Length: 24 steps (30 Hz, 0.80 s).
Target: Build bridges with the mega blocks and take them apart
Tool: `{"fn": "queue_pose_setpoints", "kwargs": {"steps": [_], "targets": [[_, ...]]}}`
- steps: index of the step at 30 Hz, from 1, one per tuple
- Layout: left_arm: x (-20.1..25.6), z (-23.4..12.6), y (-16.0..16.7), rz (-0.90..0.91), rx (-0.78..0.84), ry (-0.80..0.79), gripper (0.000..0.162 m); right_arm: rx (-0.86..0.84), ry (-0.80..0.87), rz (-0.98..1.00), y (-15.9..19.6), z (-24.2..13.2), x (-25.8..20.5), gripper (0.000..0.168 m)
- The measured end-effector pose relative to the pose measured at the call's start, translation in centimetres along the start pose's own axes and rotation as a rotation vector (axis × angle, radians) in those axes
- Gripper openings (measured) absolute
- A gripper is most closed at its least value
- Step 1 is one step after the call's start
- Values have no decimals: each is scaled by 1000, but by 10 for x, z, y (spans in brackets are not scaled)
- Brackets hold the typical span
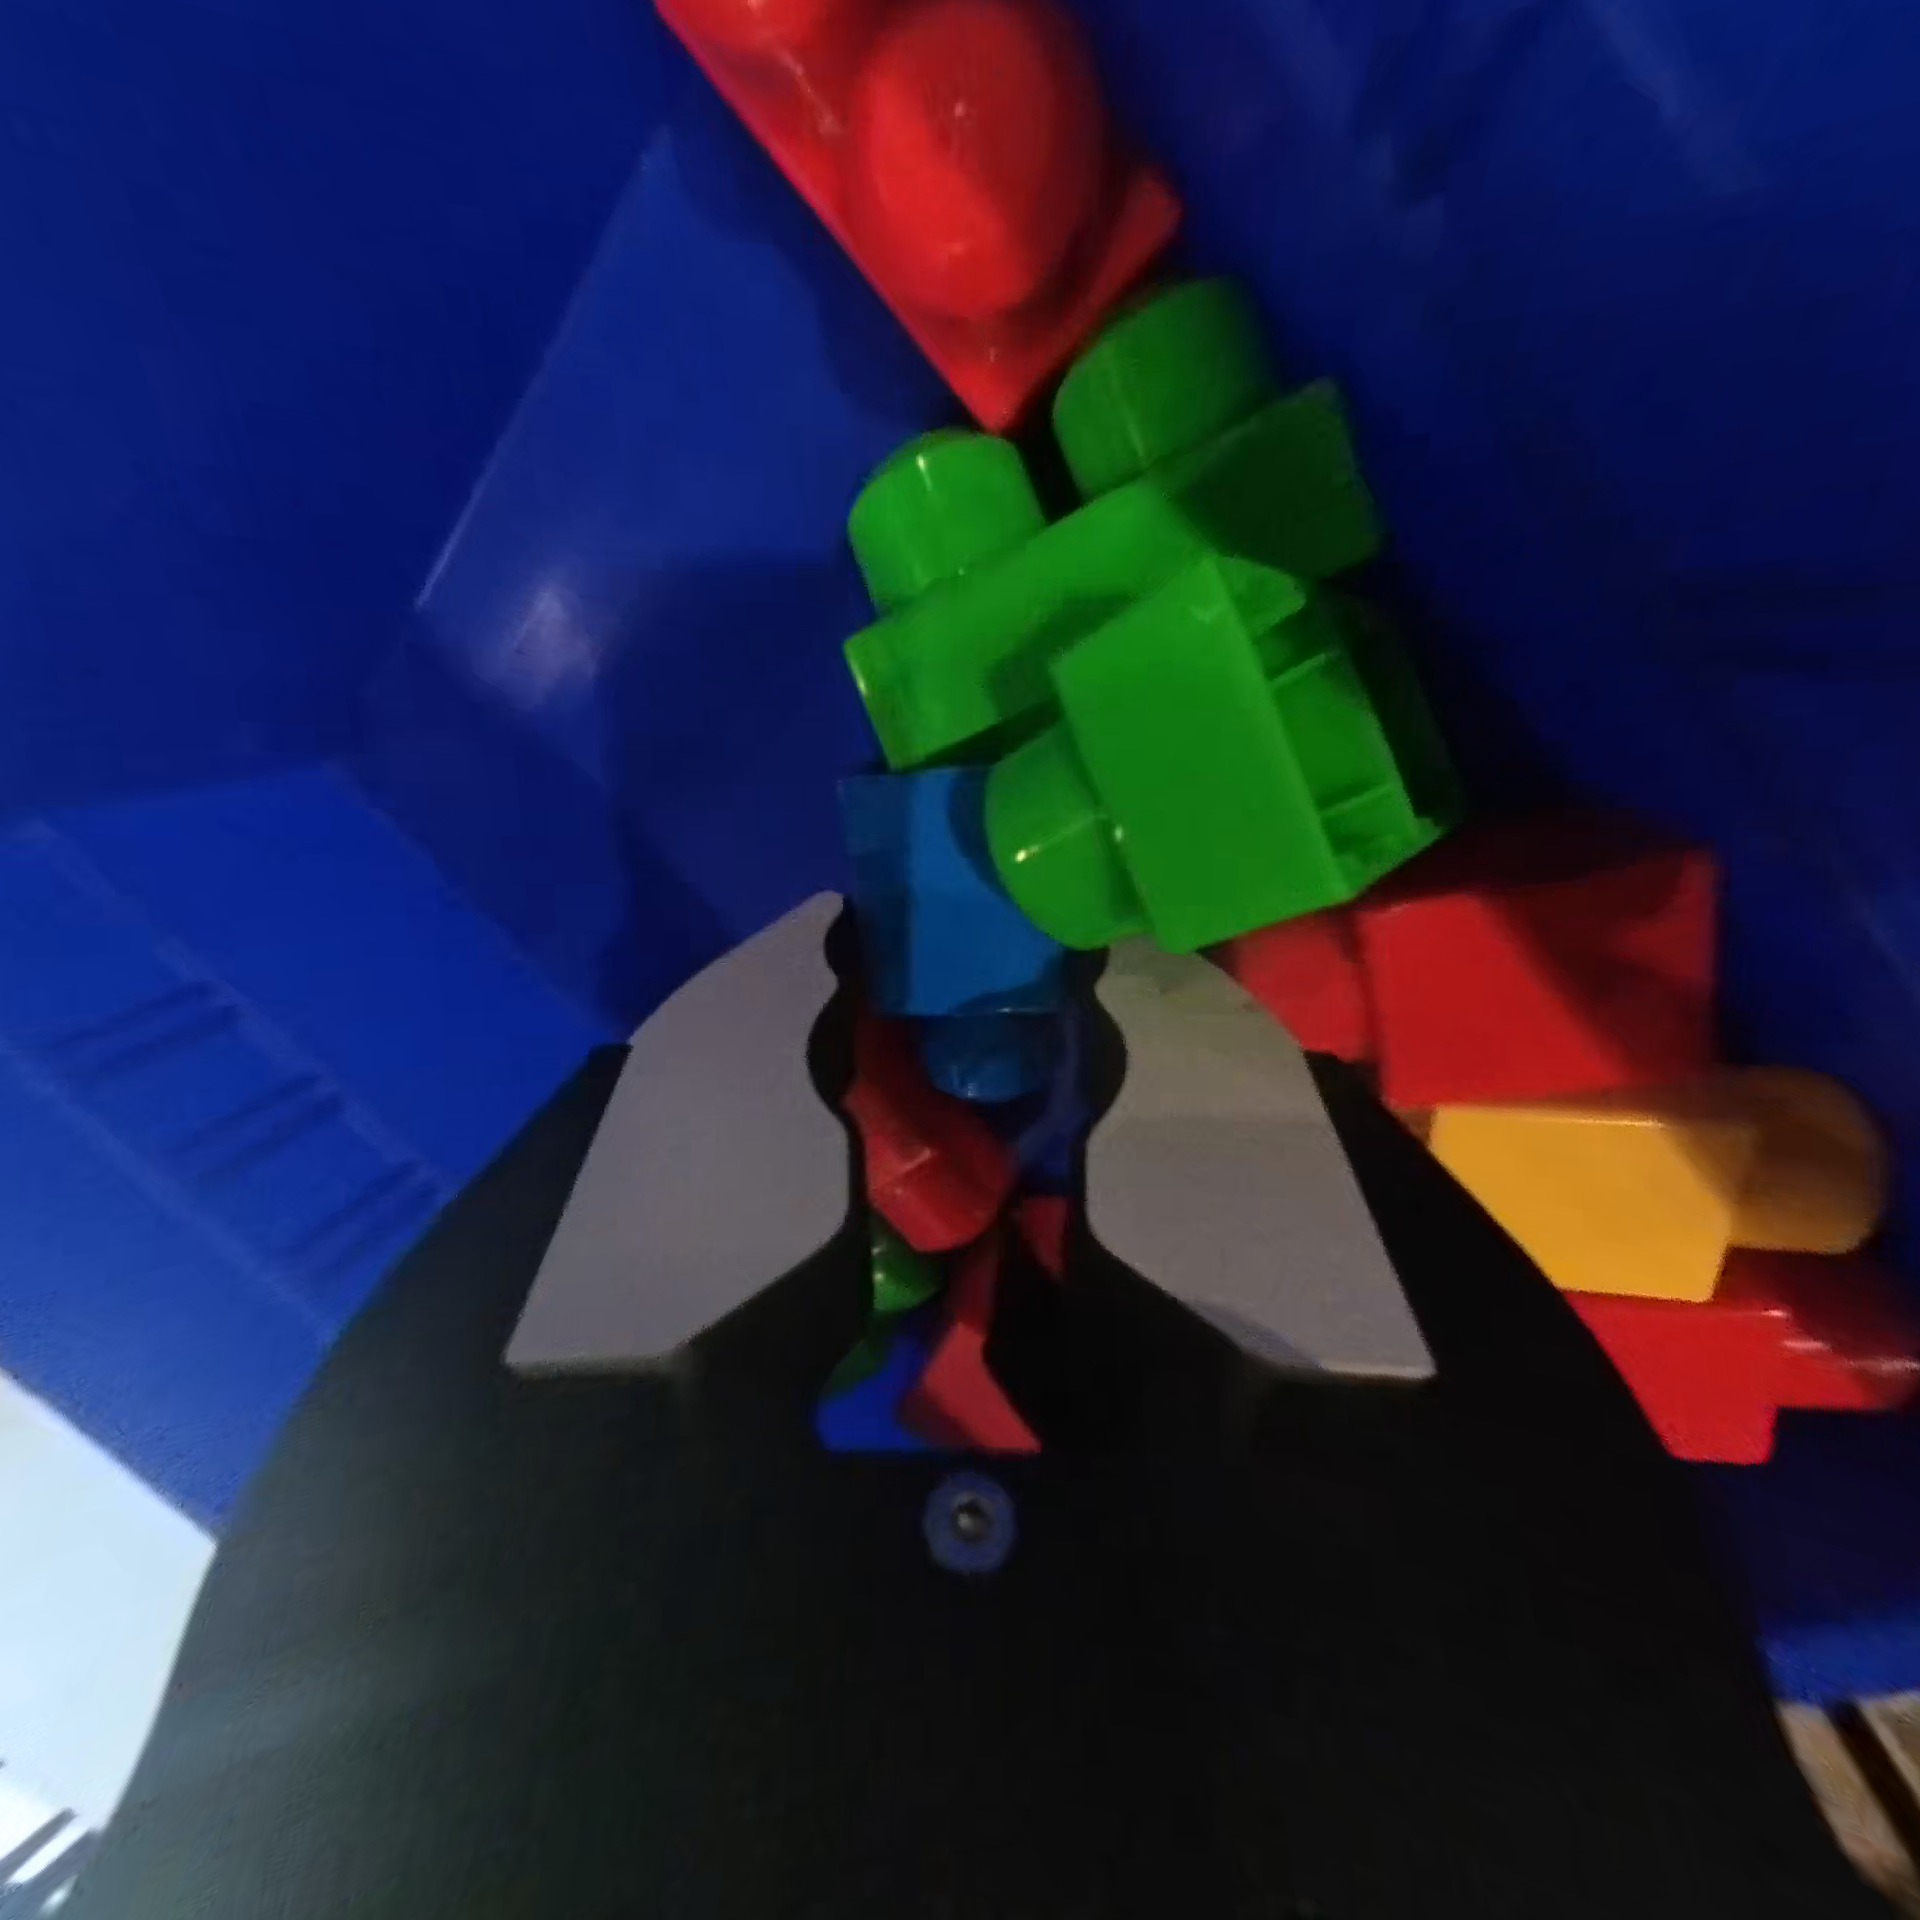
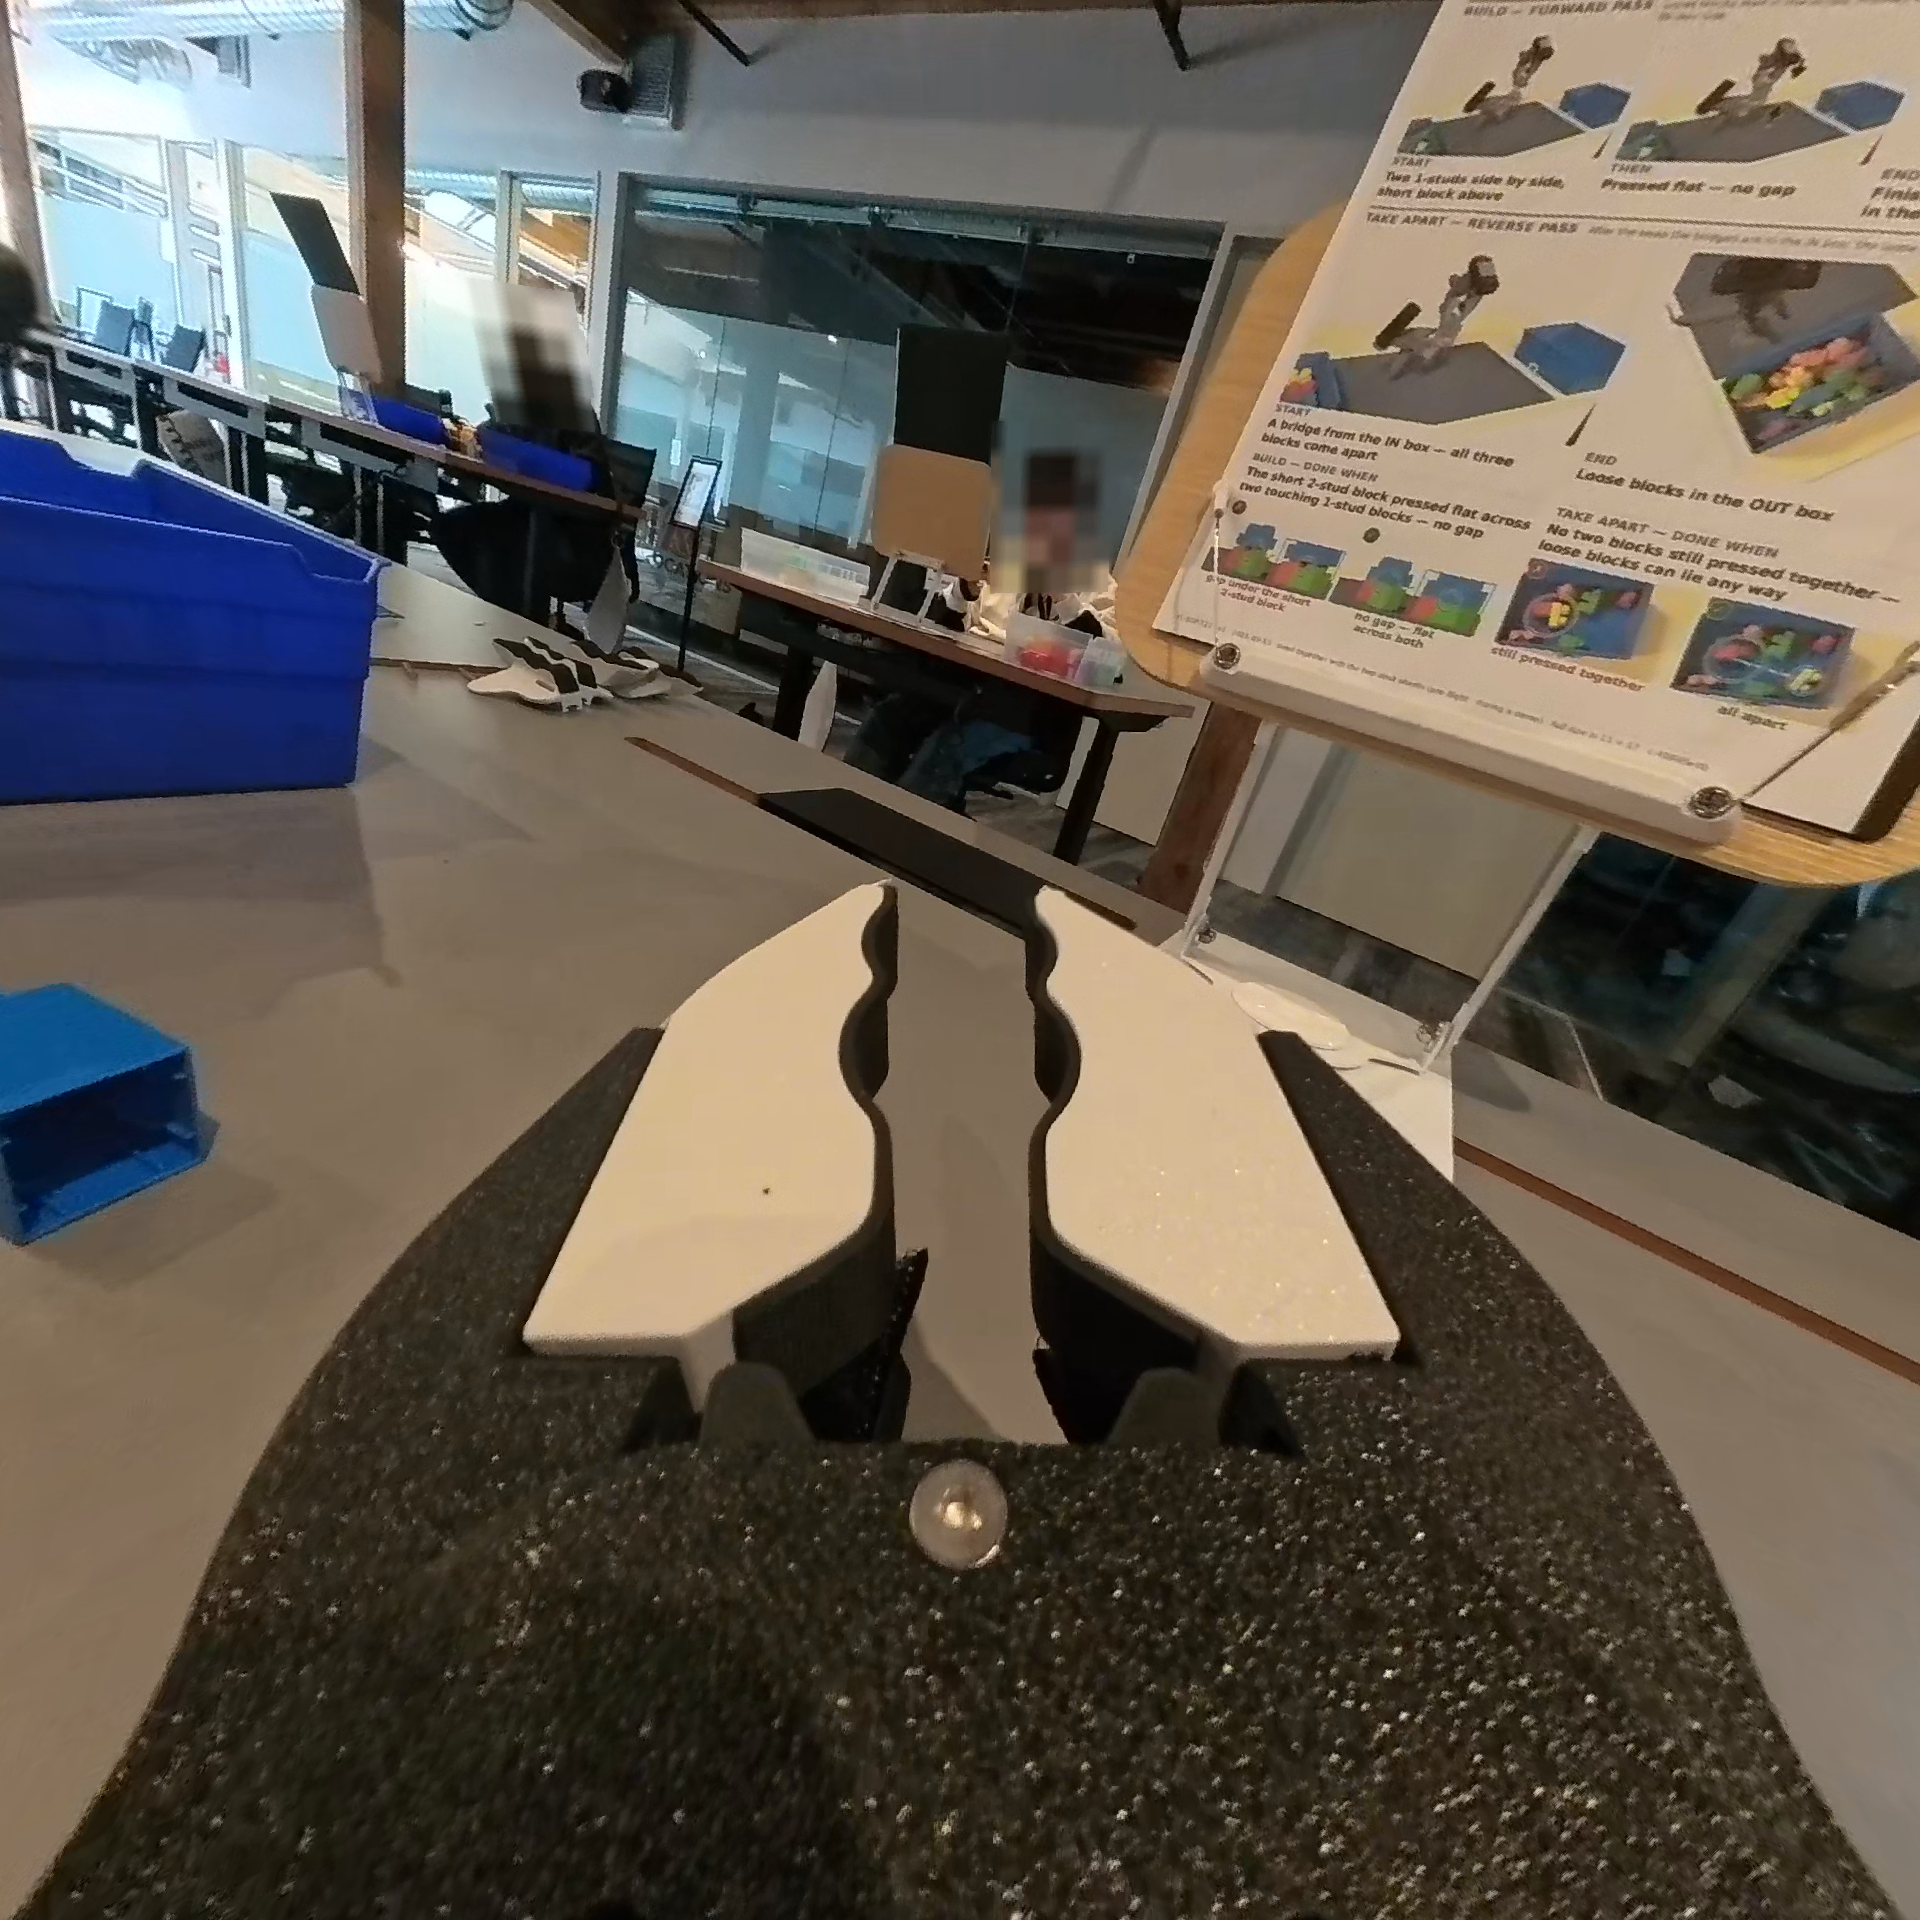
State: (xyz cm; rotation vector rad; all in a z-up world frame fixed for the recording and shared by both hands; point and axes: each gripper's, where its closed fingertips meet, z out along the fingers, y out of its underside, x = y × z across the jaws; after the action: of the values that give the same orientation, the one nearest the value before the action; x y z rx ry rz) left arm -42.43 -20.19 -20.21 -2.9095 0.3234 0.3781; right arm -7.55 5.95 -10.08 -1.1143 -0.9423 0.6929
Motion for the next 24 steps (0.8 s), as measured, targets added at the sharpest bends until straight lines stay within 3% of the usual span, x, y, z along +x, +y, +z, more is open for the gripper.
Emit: {"fn": "queue_pose_setpoints", "kwargs": {"steps": [4,10,13,18,24], "targets": [[-12,-24,-7,65,97,-119,37,3,-2,-1,0,0,0,22],[-10,-102,-27,81,462,-191,37,0,-3,-9,0,0,-1,21],[23,-132,-48,211,611,-132,37,-1,0,-18,0,0,-2,21],[90,-163,-95,430,717,-32,37,7,6,-24,-1,-1,-2,20],[173,-162,-157,667,720,102,37,13,11,-30,-3,-2,-2,20]]}}
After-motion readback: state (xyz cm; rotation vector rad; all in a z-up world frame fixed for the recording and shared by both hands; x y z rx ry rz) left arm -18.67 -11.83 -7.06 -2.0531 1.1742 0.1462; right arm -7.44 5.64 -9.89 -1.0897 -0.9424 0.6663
